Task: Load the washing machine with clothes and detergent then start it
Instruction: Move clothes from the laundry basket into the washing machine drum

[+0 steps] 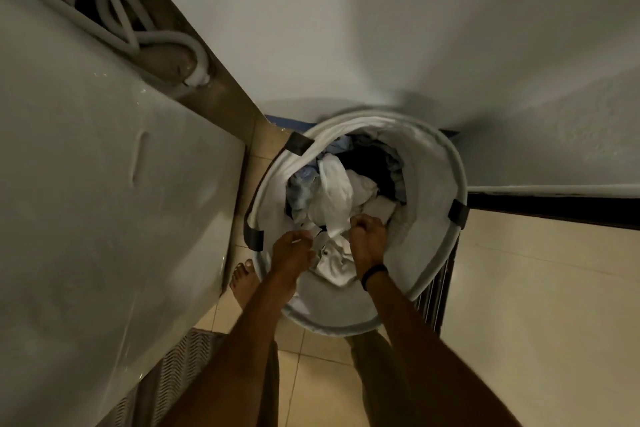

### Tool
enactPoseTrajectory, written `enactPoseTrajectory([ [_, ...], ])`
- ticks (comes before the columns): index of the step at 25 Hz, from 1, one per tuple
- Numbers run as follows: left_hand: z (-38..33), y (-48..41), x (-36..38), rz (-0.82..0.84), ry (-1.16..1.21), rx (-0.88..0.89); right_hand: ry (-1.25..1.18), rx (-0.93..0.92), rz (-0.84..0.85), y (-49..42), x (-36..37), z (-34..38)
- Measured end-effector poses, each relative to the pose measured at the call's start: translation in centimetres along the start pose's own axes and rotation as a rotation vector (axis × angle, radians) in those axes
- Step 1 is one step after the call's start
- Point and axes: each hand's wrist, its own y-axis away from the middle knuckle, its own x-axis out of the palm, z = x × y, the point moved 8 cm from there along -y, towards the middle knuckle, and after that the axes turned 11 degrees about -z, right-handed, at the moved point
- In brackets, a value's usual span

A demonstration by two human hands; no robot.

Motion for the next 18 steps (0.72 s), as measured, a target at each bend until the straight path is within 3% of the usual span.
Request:
enactPoseTrajectory([
  [2, -1.2, 2.1, 0.2, 0.026, -0.015, -0.004, -0.032, 0.003, 0.084, 2.8, -1.8, 1.0],
  [4, -1.9, 3.0, 0.6, 0.035, -0.015, 0.0, 0.085, -0.023, 0.119, 3.2, -2.1, 1.3],
  [8, -2.9, 1.7, 1.5, 0.001, 0.032, 0.047, 0.303, -0.031, 0.178, -1.5, 3.2, 0.3],
  [12, -2.1, -0.7, 2.0, -0.018, 0.097, 0.004, 0.509, -0.256, 0.172, -4.2, 6.9, 0.8],
  [14, -2.2, -0.4, 1.5, -0.042, 0.051, -0.05, 0.369, -0.302, 0.065, -1.6, 4.5, 2.4],
  [16, -2.4, 0.9, 1.4, 0.015, 0.054, -0.128, 0.109, -0.139, 0.048, 1.6, 0.4, 2.3],
  [18, -2.5, 3.1, 1.5, 0.151, 0.152, -0.24, -0.17, 0.071, 0.155, 5.2, -3.7, 2.3],
])
